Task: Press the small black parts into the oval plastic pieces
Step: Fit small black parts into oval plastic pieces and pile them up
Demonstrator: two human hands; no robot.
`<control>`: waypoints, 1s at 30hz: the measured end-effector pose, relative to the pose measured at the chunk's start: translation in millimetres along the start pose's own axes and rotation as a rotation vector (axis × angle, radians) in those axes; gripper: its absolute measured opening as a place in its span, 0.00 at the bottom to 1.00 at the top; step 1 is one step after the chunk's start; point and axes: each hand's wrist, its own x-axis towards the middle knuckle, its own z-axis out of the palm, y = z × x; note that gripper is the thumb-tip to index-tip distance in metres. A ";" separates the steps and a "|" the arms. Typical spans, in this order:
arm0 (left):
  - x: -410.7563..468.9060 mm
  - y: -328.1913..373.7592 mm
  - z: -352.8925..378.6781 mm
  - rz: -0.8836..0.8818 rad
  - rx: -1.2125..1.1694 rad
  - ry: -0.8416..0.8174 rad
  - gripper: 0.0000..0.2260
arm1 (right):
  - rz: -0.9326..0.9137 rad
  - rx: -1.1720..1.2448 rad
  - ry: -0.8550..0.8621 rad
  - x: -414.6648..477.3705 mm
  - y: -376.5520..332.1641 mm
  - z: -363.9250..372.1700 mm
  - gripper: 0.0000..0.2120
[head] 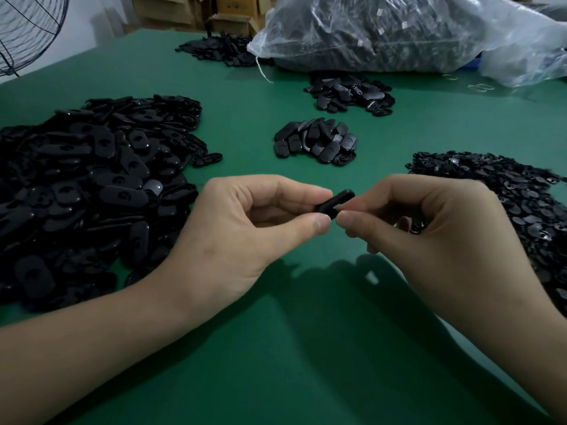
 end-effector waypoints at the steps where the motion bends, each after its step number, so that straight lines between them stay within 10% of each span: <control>1: -0.1 0.1 0.4 0.006 0.011 0.005 0.11 | -0.004 -0.020 0.003 -0.2 -0.2 0.1 0.04; 30: 1.5 -1.1 1.2 -0.140 -0.205 -0.001 0.10 | -0.142 -0.236 0.223 -10.1 -6.8 9.3 0.04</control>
